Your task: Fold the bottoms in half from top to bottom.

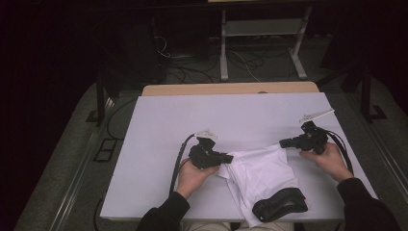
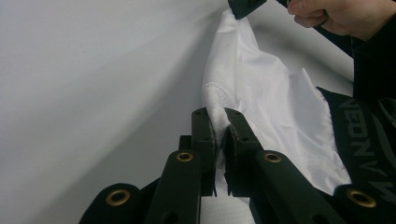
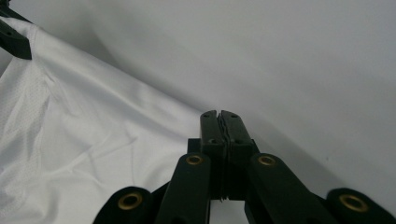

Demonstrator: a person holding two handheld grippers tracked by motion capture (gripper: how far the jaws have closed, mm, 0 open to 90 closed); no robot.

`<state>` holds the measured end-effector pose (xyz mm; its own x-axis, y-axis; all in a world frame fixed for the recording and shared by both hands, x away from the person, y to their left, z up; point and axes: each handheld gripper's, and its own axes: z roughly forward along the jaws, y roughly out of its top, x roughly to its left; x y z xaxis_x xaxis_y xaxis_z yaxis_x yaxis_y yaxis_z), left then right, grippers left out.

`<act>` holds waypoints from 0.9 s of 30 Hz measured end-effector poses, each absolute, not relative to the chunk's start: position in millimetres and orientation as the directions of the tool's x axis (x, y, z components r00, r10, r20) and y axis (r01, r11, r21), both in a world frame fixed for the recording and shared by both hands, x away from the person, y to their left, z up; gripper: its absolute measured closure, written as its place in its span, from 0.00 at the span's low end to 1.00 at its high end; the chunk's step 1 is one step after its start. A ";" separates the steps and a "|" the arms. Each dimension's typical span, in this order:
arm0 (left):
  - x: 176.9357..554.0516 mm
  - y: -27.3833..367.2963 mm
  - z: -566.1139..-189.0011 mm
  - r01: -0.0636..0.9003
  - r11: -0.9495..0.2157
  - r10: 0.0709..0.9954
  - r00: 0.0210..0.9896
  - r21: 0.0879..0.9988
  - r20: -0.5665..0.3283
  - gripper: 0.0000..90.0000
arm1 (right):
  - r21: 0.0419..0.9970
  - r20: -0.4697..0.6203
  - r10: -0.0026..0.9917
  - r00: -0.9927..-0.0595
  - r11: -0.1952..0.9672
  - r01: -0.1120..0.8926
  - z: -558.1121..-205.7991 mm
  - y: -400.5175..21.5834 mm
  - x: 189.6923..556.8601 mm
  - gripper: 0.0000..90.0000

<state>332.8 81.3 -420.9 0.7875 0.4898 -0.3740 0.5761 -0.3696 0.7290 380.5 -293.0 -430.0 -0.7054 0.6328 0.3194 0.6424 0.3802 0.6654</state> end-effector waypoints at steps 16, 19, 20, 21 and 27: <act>347.7 114.1 -409.2 0.573 -0.373 0.551 0.770 0.730 -0.322 0.92 | 0.673 0.333 0.615 -0.715 0.376 0.637 -421.7 -255.8 407.5 0.98; 353.4 119.5 -408.3 0.565 -0.380 0.558 0.772 0.733 -0.306 0.92 | 0.676 0.330 0.617 -0.714 0.374 0.635 -420.4 -251.0 410.9 0.98; 355.4 121.3 -407.8 0.566 -0.382 0.559 0.771 0.731 -0.304 0.92 | 0.676 0.330 0.618 -0.713 0.372 0.636 -420.3 -249.0 412.4 0.98; 357.5 122.8 -407.0 0.565 -0.388 0.561 0.772 0.728 -0.299 0.92 | 0.676 0.332 0.620 -0.711 0.370 0.637 -420.4 -247.4 413.6 0.98; 373.0 130.3 -401.1 0.550 -0.423 0.564 0.782 0.720 -0.266 0.92 | 0.677 0.346 0.628 -0.697 0.348 0.649 -421.0 -238.5 420.7 0.98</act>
